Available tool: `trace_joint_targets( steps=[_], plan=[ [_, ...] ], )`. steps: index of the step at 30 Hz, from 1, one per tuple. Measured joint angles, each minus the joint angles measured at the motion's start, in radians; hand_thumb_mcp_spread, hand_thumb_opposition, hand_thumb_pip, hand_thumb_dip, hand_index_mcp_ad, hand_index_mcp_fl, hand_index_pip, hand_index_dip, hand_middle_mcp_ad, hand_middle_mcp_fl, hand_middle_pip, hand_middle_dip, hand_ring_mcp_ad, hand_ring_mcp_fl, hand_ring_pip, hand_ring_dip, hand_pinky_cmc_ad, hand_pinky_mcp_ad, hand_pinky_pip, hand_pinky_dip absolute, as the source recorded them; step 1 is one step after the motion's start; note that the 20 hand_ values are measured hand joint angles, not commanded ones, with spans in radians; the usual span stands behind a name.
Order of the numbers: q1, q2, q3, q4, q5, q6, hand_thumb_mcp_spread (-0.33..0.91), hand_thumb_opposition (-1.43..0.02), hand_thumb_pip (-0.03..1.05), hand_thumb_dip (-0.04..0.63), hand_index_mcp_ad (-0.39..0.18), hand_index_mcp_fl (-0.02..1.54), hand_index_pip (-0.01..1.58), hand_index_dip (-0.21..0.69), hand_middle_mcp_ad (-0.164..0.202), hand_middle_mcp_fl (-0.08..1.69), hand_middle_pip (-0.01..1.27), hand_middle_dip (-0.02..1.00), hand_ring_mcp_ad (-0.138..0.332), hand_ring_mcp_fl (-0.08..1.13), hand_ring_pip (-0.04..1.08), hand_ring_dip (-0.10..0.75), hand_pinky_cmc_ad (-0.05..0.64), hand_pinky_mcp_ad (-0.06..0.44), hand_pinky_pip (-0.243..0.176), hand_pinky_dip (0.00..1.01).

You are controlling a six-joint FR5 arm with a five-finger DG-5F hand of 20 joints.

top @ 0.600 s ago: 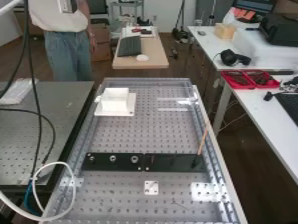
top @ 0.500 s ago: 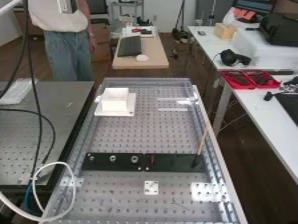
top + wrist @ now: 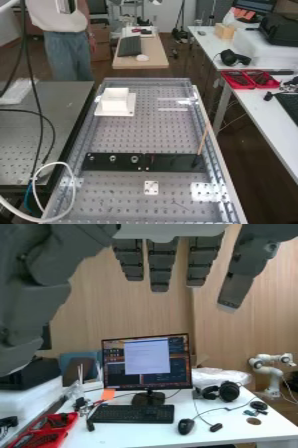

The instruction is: Grab the larger nut and place it in the white container

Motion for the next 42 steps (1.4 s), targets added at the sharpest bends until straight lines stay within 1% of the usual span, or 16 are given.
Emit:
trace_joint_targets(
  steps=[1, 3, 4, 5, 6, 8, 12, 15, 17, 19, 21, 28, 30, 36, 39, 42],
  plan=[
    [0.000, 0.000, 0.000, 0.000, 0.000, 0.000, 0.25, -0.68, 0.37, 0.051, -0.016, 0.04, 0.09, 0.000, 0.052, 0.05, 0.12, 0.19, 0.166, 0.00, 0.08, 0.134, 0.335, 0.311, -0.075, 0.70],
    [0.000, 0.002, 0.000, -0.001, -0.001, 0.000, 0.24, -0.68, 0.38, 0.051, -0.019, 0.04, 0.09, 0.000, 0.054, 0.04, 0.13, 0.20, 0.166, 0.00, 0.09, 0.143, 0.349, 0.330, -0.075, 0.72],
    [0.000, 0.003, 0.000, -0.001, -0.001, 0.000, 0.24, -0.70, 0.38, 0.051, -0.019, 0.04, 0.09, 0.000, 0.056, 0.05, 0.14, 0.21, 0.171, 0.00, 0.09, 0.148, 0.344, 0.328, -0.073, 0.73],
    [0.000, 0.004, -0.001, 0.000, -0.001, 0.000, 0.25, -0.70, 0.38, 0.051, -0.016, 0.04, 0.09, 0.000, 0.056, 0.05, 0.14, 0.21, 0.176, 0.00, 0.09, 0.150, 0.367, 0.333, -0.077, 0.75],
    [-0.001, 0.006, -0.003, 0.001, -0.002, 0.000, 0.25, -0.71, 0.38, 0.051, -0.016, 0.04, 0.09, 0.000, 0.063, 0.04, 0.14, 0.21, 0.173, 0.00, 0.09, 0.150, 0.363, 0.340, -0.091, 0.75],
    [-0.001, 0.008, -0.007, 0.003, -0.001, 0.000, 0.25, -0.72, 0.39, 0.051, -0.019, 0.04, 0.09, 0.000, 0.072, 0.05, 0.14, 0.21, 0.176, 0.00, 0.09, 0.150, 0.379, 0.347, -0.091, 0.75],
    [-0.002, 0.016, -0.022, 0.010, 0.005, 0.000, 0.26, -0.72, 0.39, 0.051, -0.016, 0.04, 0.09, 0.000, 0.072, 0.04, 0.14, 0.21, 0.187, 0.00, 0.09, 0.147, 0.379, 0.344, -0.089, 0.76],
    [-0.002, 0.024, -0.044, 0.020, 0.016, -0.001, 0.24, -0.73, 0.39, 0.051, -0.019, 0.04, 0.09, 0.000, 0.072, 0.04, 0.14, 0.21, 0.187, 0.00, 0.10, 0.157, 0.379, 0.342, -0.103, 0.76],
    [-0.002, 0.030, -0.061, 0.027, 0.028, -0.007, 0.24, -0.73, 0.39, 0.051, -0.017, 0.05, 0.09, 0.000, 0.075, 0.04, 0.14, 0.21, 0.188, 0.00, 0.10, 0.157, 0.384, 0.358, -0.103, 0.76],
    [-0.002, 0.037, -0.078, 0.034, 0.043, -0.015, 0.24, -0.74, 0.39, 0.051, -0.017, 0.05, 0.09, 0.000, 0.072, 0.04, 0.14, 0.21, 0.188, 0.00, 0.10, 0.155, 0.379, 0.356, -0.103, 0.76],
    [-0.003, 0.046, -0.106, 0.045, 0.065, -0.019, 0.24, -0.75, 0.40, 0.049, -0.017, 0.06, 0.09, 0.000, 0.072, 0.05, 0.14, 0.22, 0.188, 0.00, 0.10, 0.155, 0.394, 0.356, -0.106, 0.76],
    [-0.016, 0.063, -0.207, 0.086, 0.119, 0.001, 0.25, -0.76, 0.42, 0.051, -0.017, 0.06, 0.09, 0.000, 0.075, 0.05, 0.14, 0.22, 0.183, 0.00, 0.10, 0.159, 0.396, 0.360, -0.106, 0.77],
    [-0.021, 0.068, -0.250, 0.116, 0.139, 0.003, 0.23, -0.76, 0.48, 0.052, -0.017, 0.06, 0.09, 0.000, 0.075, 0.04, 0.14, 0.22, 0.188, 0.00, 0.10, 0.159, 0.396, 0.361, -0.106, 0.77],
    [-0.032, 0.077, -0.365, 0.216, 0.190, -0.004, 0.23, -0.77, 0.49, 0.077, -0.016, 0.06, 0.10, -0.017, 0.080, 0.06, 0.14, 0.22, 0.188, 0.00, 0.10, 0.152, 0.394, 0.358, -0.106, 0.77],
    [-0.043, 0.075, -0.407, 0.244, 0.209, -0.003, 0.23, -0.77, 0.52, 0.077, -0.016, 0.06, 0.10, -0.056, 0.082, 0.06, 0.14, 0.22, 0.188, 0.00, 0.10, 0.159, 0.394, 0.361, -0.106, 0.77],
    [-0.055, 0.071, -0.437, 0.266, 0.217, -0.002, 0.23, -0.79, 0.53, 0.087, -0.016, 0.06, 0.10, -0.066, 0.086, 0.06, 0.14, 0.23, 0.188, 0.00, 0.10, 0.159, 0.398, 0.358, -0.106, 0.77]
  ],
)
